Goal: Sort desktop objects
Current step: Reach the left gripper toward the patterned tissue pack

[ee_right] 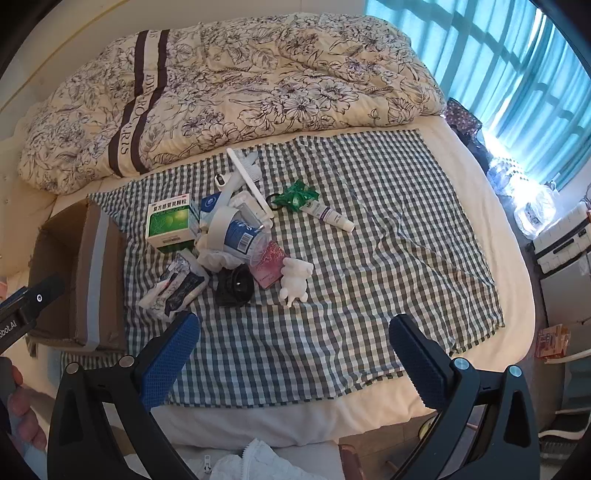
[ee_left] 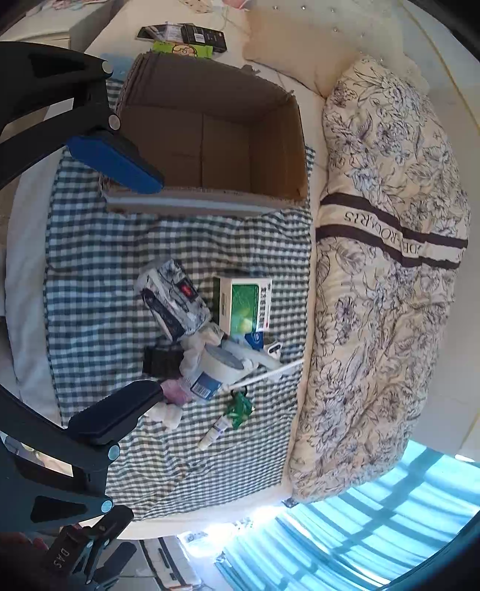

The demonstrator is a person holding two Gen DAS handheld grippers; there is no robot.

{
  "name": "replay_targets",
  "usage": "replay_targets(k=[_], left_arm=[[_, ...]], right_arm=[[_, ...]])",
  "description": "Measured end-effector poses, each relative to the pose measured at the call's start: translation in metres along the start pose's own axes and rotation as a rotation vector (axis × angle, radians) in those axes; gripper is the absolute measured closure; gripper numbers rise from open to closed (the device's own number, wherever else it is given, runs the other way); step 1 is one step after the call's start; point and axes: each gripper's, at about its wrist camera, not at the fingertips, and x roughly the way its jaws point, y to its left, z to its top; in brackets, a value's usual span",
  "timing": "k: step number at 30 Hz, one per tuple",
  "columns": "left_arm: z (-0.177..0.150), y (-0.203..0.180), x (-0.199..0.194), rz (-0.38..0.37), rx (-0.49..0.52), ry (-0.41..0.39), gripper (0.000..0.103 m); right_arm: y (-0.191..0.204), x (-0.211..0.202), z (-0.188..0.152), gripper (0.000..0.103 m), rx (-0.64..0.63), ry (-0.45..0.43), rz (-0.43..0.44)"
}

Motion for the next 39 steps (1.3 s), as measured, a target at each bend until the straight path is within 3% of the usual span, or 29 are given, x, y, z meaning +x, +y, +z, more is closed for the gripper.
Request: replay_targets(k=[8, 13, 18, 20, 26, 28, 29, 39], left_arm=[[-0.013, -0.029, 0.014, 0.035, -0.026, 0.015, 0.0], [-0.015, -0.043, 0.021, 0.062, -0.064, 0.002, 0.0], [-0.017, -0.055, 0.032, 0.101, -0.041, -0.022, 0.0], [-0.017, -0.056, 0.04, 0.101, -0.031, -0.026, 0.0], [-0.02, -0.059, 0.063, 0.114, -0.004, -0.012, 0.0], [-0.02, -0.056, 0.073, 0.122, -0.02, -0.005, 0.0], [-0.02, -0.054, 0.08, 0.126, -0.019, 0.004, 0.0], [-0.024, -0.034, 0.162, 0.183, 0.04, 0.087, 0.0]], right_arm=[[-0.019, -0.001, -0.002, 0.001, -0.001, -0.001, 0.036], [-0.035, 0.015, 0.004, 0.001, -0.019, 0.03, 0.069], [-0.048, 0.035, 0.007, 0.002, -0.025, 0.061, 0.106], [-0.052, 0.044, 0.009, 0.004, -0.028, 0.07, 0.117], [-0.054, 0.069, 0.011, 0.024, -0.024, 0.13, 0.137], [-0.051, 0.08, 0.013, 0.025, -0.022, 0.15, 0.14], [-0.049, 0.085, 0.013, 0.025, 0.066, 0.153, 0.133], [-0.036, 0.156, 0.02, 0.025, 0.124, 0.268, 0.114]])
